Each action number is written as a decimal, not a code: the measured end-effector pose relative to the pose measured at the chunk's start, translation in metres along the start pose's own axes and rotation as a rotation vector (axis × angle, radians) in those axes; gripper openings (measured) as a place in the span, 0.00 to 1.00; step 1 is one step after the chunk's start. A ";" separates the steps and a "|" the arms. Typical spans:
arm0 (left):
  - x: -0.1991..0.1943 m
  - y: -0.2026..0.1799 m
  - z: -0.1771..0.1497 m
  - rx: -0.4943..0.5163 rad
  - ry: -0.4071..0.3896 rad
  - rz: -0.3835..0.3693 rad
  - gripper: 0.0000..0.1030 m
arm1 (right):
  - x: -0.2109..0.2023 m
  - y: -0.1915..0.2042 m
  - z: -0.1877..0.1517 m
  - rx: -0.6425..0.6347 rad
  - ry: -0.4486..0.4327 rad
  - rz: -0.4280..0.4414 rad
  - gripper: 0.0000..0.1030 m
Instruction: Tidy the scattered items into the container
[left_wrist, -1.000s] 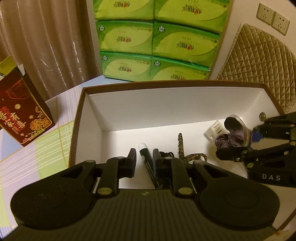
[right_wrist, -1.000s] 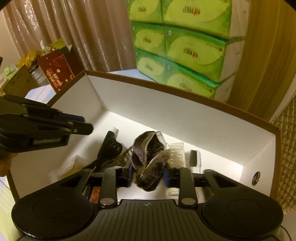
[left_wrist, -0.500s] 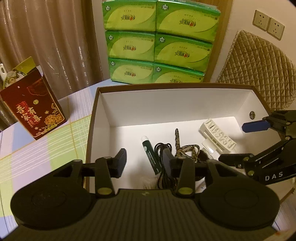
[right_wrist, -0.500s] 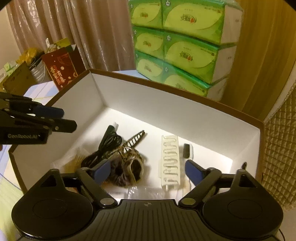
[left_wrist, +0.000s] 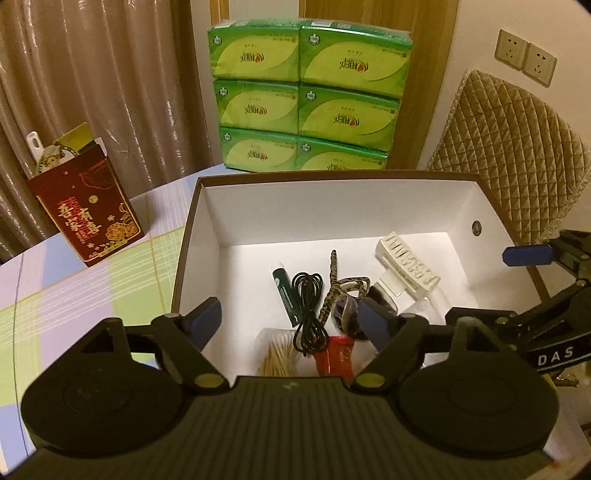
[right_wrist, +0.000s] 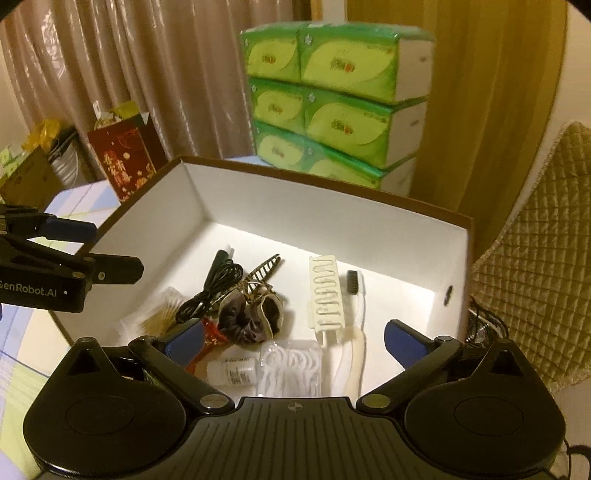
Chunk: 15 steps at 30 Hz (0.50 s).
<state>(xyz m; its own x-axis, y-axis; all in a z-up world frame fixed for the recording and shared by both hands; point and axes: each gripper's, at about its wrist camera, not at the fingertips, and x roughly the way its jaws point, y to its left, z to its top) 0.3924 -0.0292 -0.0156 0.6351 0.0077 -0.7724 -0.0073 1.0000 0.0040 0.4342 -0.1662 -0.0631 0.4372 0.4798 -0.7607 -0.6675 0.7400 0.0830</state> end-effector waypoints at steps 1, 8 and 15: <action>-0.003 -0.002 -0.001 0.000 -0.003 0.004 0.80 | -0.005 0.001 -0.002 0.004 -0.009 -0.009 0.98; -0.025 -0.013 -0.013 -0.006 -0.024 0.037 0.86 | -0.033 0.007 -0.018 0.005 -0.088 -0.089 0.98; -0.057 -0.031 -0.029 0.045 -0.067 0.094 0.90 | -0.057 0.012 -0.031 0.041 -0.103 -0.083 0.98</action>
<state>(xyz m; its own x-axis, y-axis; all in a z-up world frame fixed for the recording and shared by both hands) 0.3339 -0.0607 0.0096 0.6838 0.1003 -0.7228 -0.0355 0.9939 0.1044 0.3827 -0.1994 -0.0381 0.5514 0.4602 -0.6958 -0.6020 0.7969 0.0500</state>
